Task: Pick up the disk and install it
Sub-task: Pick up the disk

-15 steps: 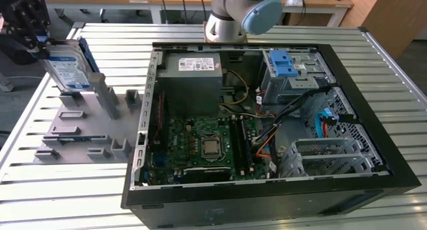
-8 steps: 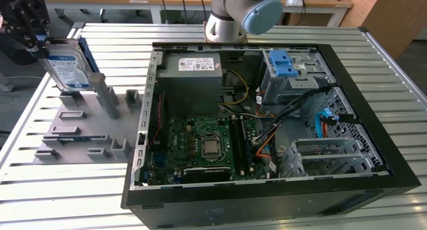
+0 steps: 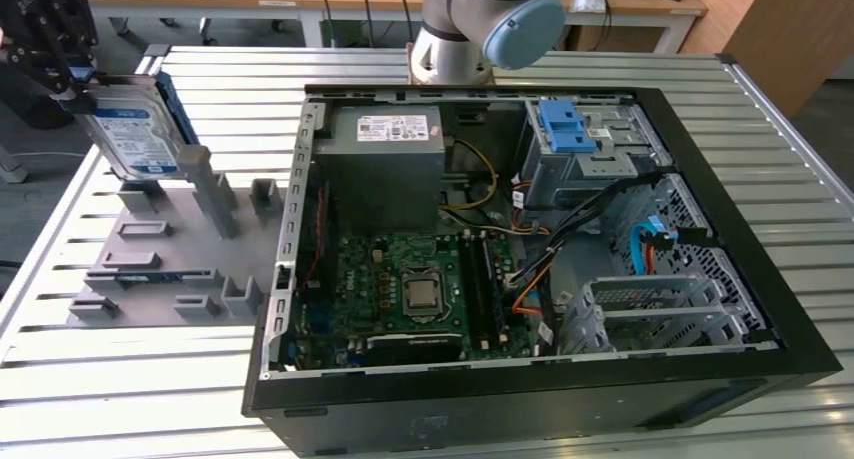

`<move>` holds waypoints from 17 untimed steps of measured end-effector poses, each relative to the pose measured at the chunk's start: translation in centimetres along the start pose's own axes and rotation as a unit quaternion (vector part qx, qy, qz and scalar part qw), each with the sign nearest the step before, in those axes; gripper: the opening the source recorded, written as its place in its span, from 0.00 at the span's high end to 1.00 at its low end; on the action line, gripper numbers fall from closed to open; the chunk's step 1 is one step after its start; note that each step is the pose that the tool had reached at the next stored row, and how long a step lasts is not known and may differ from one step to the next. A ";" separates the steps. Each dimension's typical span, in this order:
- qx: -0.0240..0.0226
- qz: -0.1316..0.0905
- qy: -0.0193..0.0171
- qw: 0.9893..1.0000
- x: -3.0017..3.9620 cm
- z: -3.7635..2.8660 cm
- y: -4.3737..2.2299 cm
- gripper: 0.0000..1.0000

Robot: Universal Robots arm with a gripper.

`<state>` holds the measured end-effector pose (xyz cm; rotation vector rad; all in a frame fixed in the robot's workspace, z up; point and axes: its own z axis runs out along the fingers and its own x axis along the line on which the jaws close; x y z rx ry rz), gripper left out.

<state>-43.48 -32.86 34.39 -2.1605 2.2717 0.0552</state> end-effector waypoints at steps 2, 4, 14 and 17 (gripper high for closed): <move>0.000 0.000 0.000 1.000 0.00 -0.09 0.00 0.63; 0.000 0.000 0.000 1.000 0.00 -0.17 0.00 0.63; 0.000 0.000 0.000 1.000 -0.01 -0.48 0.01 0.63; 0.000 0.000 0.000 1.000 -0.02 -0.54 0.01 0.63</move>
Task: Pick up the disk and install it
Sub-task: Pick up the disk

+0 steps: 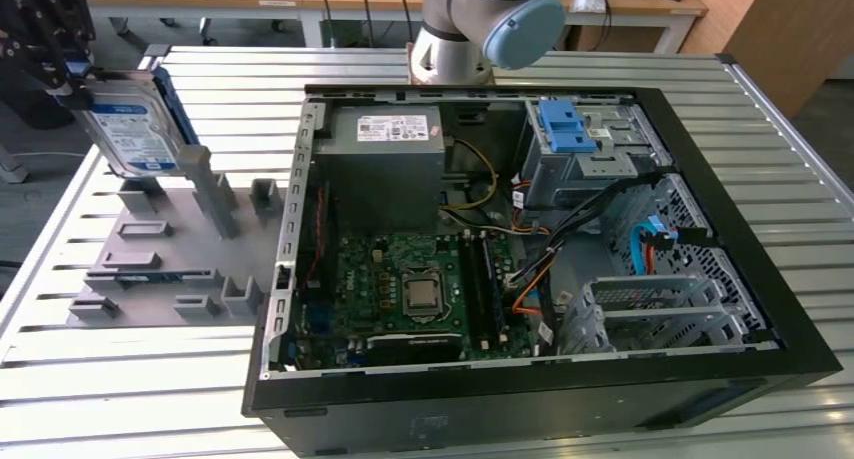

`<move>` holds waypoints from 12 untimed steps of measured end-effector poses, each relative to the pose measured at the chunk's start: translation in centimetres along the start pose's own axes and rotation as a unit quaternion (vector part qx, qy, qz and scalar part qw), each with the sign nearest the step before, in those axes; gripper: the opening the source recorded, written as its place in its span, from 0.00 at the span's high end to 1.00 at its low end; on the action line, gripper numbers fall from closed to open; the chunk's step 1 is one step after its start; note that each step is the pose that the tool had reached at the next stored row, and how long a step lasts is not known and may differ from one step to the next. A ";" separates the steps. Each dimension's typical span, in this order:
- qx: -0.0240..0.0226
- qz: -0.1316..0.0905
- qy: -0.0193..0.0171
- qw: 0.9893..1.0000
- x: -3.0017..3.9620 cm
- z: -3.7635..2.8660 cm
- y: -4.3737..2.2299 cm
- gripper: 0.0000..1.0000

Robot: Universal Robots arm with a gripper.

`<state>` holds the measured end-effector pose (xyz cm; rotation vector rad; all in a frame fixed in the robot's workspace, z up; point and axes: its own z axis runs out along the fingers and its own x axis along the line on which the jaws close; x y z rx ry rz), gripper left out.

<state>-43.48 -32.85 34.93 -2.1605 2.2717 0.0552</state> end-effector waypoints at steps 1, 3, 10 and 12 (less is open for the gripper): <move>0.000 0.000 0.000 1.000 0.00 -0.03 0.00 0.63; 0.000 0.000 0.000 1.000 0.00 -0.08 0.00 0.63; 0.000 0.000 0.000 1.000 -0.01 -0.29 0.01 0.63; 0.000 0.000 0.000 1.000 -0.01 -0.34 0.01 0.63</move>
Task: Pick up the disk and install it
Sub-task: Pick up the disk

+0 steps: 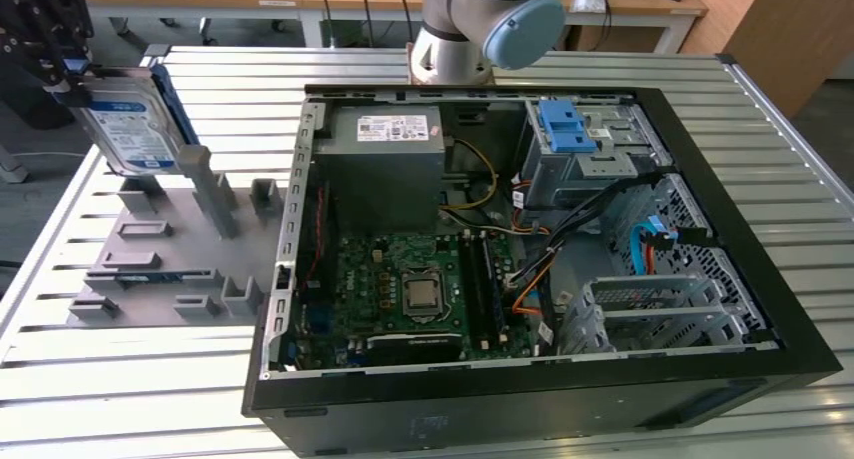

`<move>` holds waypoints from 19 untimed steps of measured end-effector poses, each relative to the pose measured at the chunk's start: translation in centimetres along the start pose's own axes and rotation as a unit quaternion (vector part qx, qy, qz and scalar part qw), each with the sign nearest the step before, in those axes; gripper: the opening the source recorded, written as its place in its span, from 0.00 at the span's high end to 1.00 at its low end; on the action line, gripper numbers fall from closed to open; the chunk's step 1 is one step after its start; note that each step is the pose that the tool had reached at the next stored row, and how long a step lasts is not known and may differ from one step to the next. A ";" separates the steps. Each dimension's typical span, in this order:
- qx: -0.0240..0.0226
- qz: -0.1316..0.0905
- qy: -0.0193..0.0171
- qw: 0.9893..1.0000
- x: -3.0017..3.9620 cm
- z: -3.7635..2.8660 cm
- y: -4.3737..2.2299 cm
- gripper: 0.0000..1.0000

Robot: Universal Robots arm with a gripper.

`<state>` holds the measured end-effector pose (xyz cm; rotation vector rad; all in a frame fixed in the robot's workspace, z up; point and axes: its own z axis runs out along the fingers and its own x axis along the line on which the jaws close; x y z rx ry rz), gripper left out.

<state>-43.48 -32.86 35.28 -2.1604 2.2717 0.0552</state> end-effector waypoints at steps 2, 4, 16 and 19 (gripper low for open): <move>0.000 0.000 0.000 1.000 0.00 -0.07 0.00 0.63; 0.000 0.000 0.000 1.000 0.00 -0.14 0.00 0.63; 0.000 0.000 0.000 1.000 -0.03 -0.86 0.02 0.63; 0.000 0.000 0.000 1.000 -0.03 -1.05 0.02 0.63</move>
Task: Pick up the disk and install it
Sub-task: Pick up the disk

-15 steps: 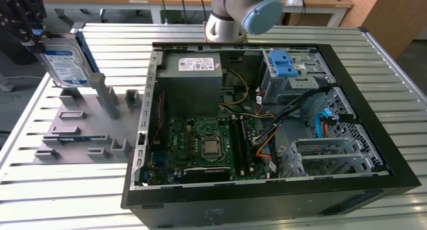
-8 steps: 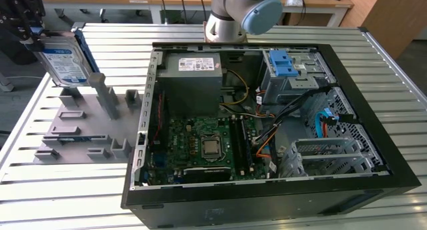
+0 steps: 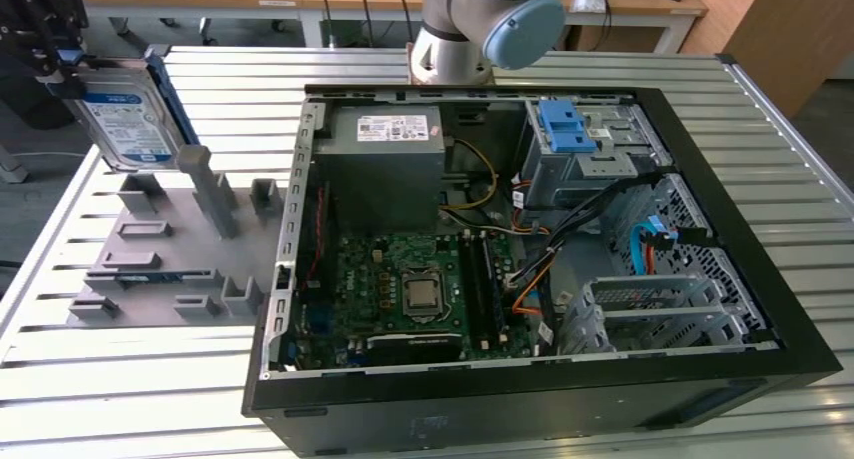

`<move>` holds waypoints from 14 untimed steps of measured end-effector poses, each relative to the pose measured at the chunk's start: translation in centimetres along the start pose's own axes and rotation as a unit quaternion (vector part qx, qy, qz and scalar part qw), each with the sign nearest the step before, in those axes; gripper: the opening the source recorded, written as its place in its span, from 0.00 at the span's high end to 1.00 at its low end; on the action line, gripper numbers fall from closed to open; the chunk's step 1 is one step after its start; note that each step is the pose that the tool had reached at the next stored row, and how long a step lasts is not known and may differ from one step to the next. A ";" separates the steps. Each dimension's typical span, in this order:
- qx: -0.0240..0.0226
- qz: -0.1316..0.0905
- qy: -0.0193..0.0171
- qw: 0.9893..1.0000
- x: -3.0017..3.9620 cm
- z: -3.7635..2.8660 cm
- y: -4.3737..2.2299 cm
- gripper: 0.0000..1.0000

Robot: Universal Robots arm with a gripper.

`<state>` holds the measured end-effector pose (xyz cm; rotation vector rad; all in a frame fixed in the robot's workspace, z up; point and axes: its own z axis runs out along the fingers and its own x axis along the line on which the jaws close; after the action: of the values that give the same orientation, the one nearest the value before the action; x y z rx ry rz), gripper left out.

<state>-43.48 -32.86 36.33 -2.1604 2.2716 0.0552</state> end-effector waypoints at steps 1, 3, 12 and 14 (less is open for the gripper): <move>0.000 0.000 0.000 1.000 0.00 -0.06 0.00 0.63; 0.000 0.000 0.000 1.000 -0.01 -0.19 0.00 0.63; 0.000 0.000 0.000 1.000 -0.02 -0.56 0.01 0.63; 0.000 0.000 0.000 1.000 -0.02 -0.64 0.01 0.63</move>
<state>-43.48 -32.85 36.97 -2.1604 2.2716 0.0552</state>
